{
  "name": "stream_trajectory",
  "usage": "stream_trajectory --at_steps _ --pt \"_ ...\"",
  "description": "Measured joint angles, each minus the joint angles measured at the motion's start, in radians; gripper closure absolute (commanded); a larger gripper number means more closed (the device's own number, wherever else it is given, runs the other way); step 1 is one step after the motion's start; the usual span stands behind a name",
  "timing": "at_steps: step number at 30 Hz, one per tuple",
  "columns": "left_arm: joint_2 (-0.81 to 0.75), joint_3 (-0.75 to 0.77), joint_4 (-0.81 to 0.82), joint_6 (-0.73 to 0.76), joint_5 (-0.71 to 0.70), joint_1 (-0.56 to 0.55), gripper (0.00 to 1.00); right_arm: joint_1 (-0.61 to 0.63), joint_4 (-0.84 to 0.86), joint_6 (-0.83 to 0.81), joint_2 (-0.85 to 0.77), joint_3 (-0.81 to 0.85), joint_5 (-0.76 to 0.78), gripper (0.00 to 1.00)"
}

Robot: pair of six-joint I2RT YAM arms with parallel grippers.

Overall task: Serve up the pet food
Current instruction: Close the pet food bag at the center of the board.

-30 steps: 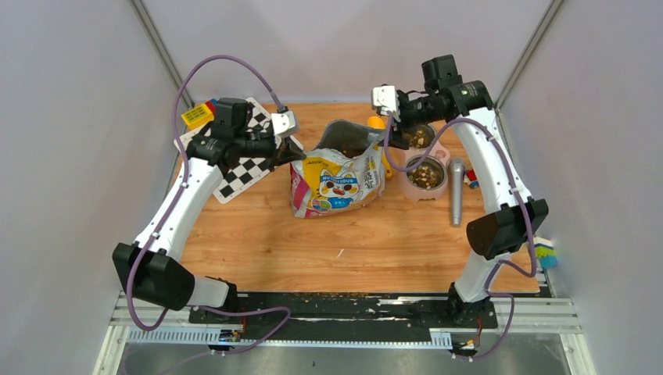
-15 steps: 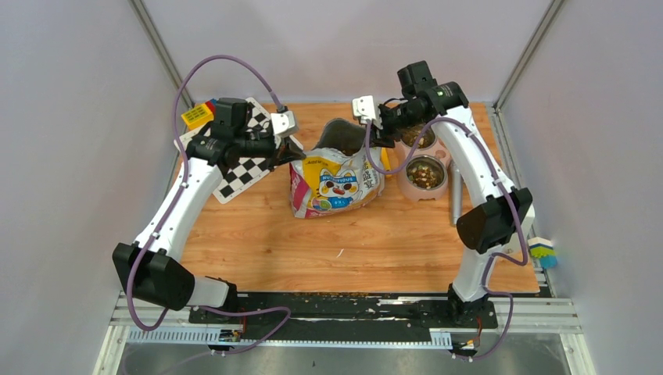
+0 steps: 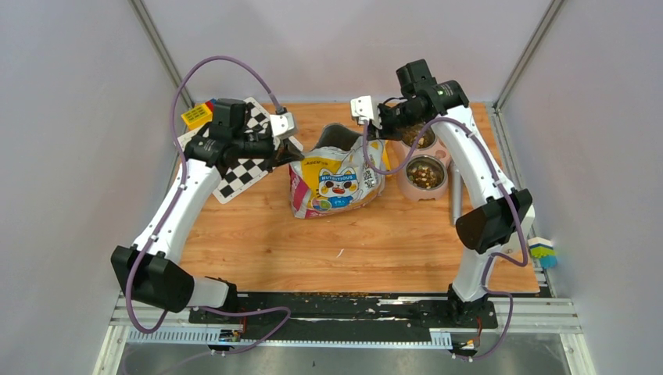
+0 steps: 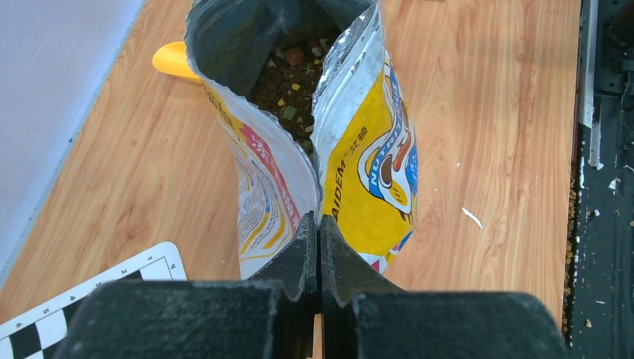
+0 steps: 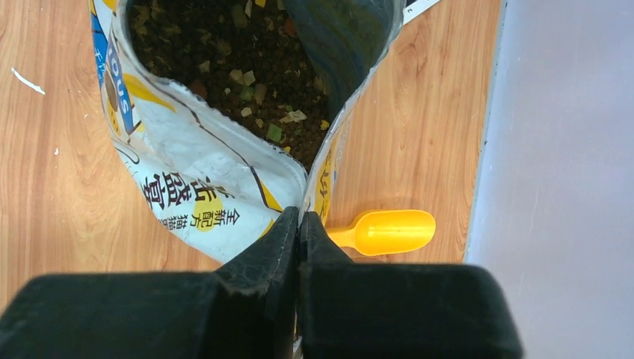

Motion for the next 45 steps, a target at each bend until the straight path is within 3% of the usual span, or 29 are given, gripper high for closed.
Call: stream_trajectory --at_steps 9,22,38,40,42,45 --pt "-0.018 0.007 -0.05 0.002 0.0 0.045 1.0 -0.052 -0.045 -0.031 -0.023 -0.001 -0.02 1.0" --pt "-0.018 0.034 -0.077 -0.003 0.013 0.075 1.0 -0.112 -0.058 -0.044 -0.051 -0.069 -0.179 1.0" --pt "-0.02 0.006 -0.066 0.107 0.083 0.105 1.0 -0.167 -0.045 -0.105 -0.1 -0.161 -0.296 1.0" --pt "-0.02 0.003 -0.06 0.108 0.097 0.111 1.0 -0.175 -0.035 -0.118 -0.104 -0.177 -0.317 0.87" --pt "-0.022 -0.001 -0.053 0.108 0.105 0.113 1.0 -0.182 -0.021 -0.134 -0.116 -0.201 -0.328 0.62" --pt "-0.03 -0.01 -0.064 0.108 0.087 0.146 1.0 -0.222 -0.002 -0.158 -0.158 -0.22 -0.277 0.47"
